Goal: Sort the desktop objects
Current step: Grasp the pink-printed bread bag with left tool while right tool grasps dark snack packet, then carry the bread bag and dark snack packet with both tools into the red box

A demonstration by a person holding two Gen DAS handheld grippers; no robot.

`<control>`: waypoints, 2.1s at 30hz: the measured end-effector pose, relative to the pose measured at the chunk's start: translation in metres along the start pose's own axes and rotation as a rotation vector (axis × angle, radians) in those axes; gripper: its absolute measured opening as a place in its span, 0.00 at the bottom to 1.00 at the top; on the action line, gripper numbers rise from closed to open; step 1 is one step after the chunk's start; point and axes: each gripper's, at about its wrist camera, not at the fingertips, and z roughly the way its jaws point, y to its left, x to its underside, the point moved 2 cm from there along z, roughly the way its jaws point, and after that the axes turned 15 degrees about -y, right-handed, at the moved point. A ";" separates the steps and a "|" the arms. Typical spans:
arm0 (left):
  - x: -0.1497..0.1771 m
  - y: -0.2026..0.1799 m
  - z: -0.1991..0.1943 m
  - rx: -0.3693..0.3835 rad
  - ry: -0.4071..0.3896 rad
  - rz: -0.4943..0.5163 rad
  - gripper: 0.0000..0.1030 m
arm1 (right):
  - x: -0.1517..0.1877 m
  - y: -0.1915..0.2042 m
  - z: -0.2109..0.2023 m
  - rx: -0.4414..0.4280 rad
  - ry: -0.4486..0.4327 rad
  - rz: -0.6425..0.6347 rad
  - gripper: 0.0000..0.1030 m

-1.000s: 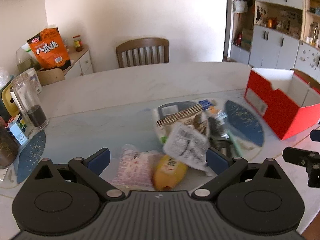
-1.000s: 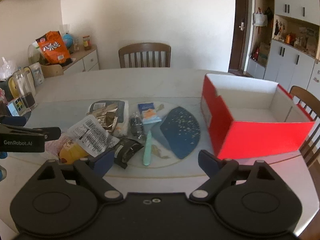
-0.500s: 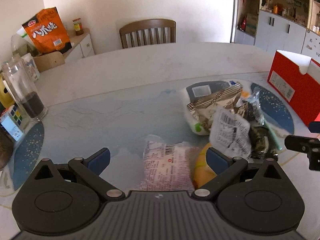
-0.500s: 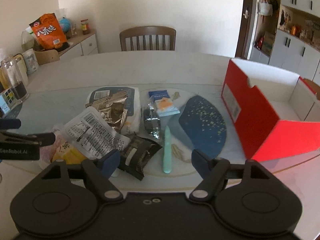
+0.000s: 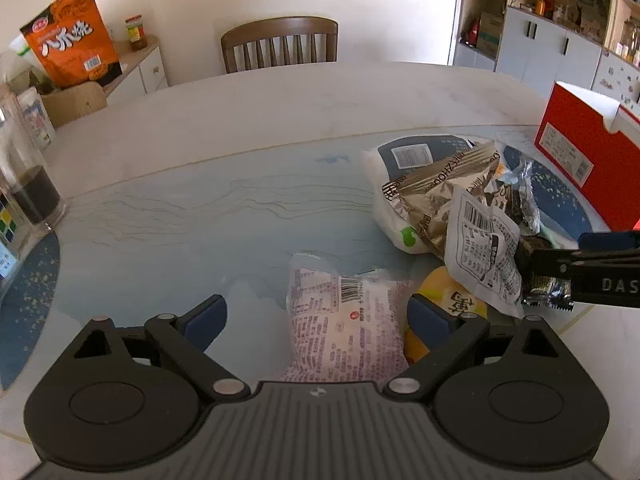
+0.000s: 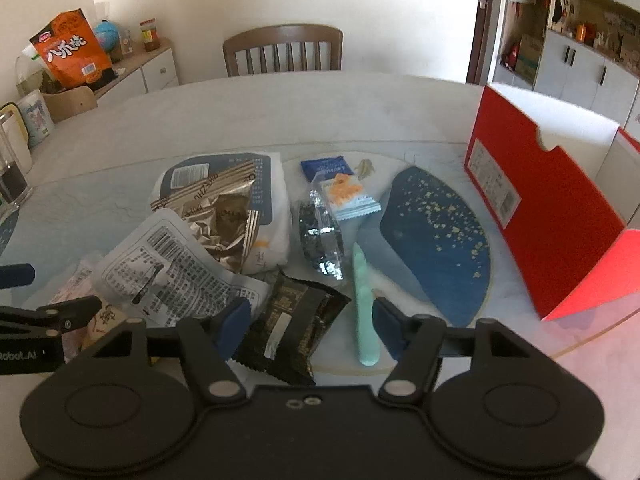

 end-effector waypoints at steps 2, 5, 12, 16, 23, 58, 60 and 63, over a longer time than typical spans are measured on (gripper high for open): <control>0.001 0.003 0.003 0.004 0.012 -0.003 0.88 | -0.002 0.000 0.004 0.004 0.006 0.014 0.63; 0.004 0.005 0.006 0.025 0.027 -0.008 0.88 | -0.001 0.004 0.011 0.018 0.023 -0.008 0.61; 0.013 0.004 0.013 0.046 0.053 -0.004 0.85 | 0.005 0.005 0.018 0.039 0.057 -0.018 0.55; 0.014 0.004 0.014 0.055 0.050 -0.016 0.80 | 0.007 0.007 0.019 0.045 0.060 -0.035 0.50; 0.014 0.001 0.013 0.068 0.040 -0.004 0.55 | 0.007 0.010 0.020 0.045 0.064 -0.051 0.36; -0.053 -0.054 -0.052 0.026 -0.062 0.016 0.52 | -0.036 -0.040 -0.065 -0.016 -0.039 -0.039 0.35; -0.061 -0.070 -0.054 0.031 -0.067 0.022 0.52 | -0.040 -0.051 -0.070 -0.022 -0.042 -0.041 0.35; -0.071 -0.094 -0.056 0.050 -0.081 0.032 0.52 | -0.047 -0.070 -0.078 -0.027 -0.054 -0.047 0.35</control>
